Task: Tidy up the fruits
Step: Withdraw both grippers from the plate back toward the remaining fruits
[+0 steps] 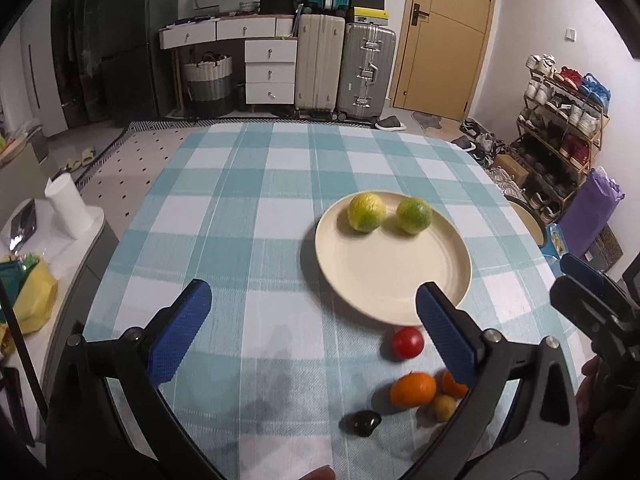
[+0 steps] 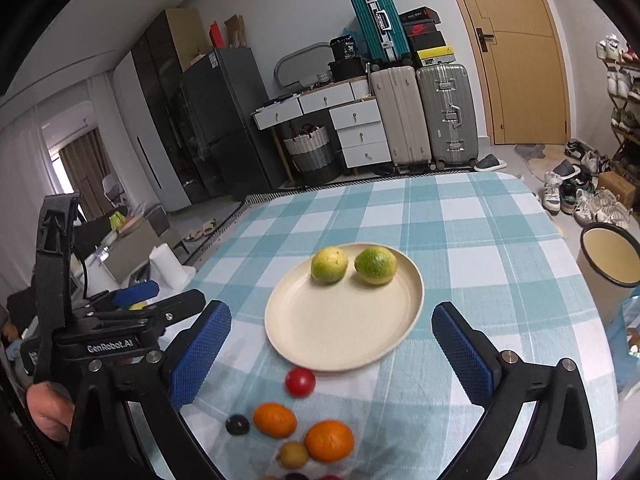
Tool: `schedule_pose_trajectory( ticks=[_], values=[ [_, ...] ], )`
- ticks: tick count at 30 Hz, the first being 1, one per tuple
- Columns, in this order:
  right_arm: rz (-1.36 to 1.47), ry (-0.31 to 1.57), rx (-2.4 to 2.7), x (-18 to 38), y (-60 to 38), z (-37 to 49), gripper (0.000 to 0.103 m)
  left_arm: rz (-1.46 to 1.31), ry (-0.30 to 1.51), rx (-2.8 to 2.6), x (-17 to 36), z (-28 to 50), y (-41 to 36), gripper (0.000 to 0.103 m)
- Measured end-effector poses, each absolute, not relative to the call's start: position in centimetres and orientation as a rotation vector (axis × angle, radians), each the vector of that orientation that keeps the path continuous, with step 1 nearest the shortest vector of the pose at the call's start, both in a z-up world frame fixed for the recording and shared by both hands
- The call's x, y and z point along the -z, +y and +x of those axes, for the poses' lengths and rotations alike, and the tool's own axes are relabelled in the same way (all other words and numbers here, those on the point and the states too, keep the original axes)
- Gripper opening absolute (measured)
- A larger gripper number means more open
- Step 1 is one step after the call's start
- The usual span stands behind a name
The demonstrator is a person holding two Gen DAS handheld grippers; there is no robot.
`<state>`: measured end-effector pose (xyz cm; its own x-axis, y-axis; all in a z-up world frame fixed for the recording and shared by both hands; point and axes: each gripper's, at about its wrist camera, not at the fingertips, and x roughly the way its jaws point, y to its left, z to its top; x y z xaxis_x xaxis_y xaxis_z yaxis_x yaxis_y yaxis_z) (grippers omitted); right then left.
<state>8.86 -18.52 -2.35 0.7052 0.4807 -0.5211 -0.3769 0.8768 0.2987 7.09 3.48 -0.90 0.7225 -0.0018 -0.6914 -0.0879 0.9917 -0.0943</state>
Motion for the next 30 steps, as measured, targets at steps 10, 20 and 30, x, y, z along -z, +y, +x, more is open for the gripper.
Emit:
schedule_pose_trajectory(
  ticks=[10,20,30],
  values=[
    [0.127,0.646,-0.492,3.6,-18.6,6.0,0.103,-0.13,0.869,0.02,5.5,5.2,3.8,0.102],
    [0.113,0.706,-0.502,5.8,-18.5,3.8,0.103,-0.122,0.958,0.046,9.9,4.1,3.3,0.102],
    [0.111,0.743,-0.535,6.9,-17.6,2.6,0.103,-0.115,0.964,0.063,11.2,3.8,2.9,0.101]
  ],
)
